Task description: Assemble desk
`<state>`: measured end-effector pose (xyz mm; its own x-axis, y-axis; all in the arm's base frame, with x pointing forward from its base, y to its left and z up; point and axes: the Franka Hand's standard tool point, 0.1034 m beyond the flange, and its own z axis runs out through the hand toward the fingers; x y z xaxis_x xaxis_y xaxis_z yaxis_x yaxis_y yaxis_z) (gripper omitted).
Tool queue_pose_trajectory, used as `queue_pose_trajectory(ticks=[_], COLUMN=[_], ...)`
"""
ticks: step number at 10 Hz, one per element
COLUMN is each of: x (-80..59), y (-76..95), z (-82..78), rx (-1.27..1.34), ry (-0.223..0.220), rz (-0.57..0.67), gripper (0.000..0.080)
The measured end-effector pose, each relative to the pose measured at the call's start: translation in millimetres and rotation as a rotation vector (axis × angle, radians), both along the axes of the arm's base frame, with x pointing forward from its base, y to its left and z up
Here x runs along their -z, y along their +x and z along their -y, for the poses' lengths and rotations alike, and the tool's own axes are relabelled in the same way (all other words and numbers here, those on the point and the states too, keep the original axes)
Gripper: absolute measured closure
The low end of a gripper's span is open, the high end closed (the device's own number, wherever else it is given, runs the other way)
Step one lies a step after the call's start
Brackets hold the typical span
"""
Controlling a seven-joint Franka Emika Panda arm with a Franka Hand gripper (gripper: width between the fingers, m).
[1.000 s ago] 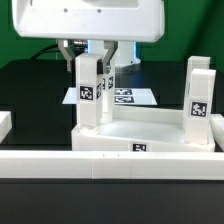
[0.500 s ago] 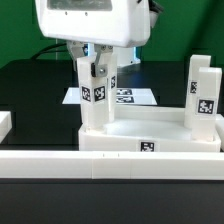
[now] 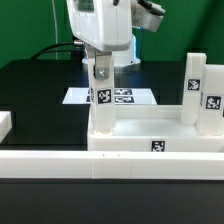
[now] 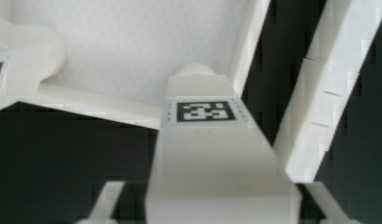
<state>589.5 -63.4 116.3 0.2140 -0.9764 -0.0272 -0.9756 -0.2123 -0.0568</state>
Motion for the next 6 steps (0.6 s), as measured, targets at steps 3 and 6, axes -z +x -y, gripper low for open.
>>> queue_pose_trajectory(ticks=[3, 6], x=[0.8, -0.4], y=[-2.0, -0.8], z=[-2.9, -6.4], rx=[-0.082, -0.412], ry=[0.002, -0.015], rz=[-0.013, -0.008], gripper=[0.0258, 0.0156])
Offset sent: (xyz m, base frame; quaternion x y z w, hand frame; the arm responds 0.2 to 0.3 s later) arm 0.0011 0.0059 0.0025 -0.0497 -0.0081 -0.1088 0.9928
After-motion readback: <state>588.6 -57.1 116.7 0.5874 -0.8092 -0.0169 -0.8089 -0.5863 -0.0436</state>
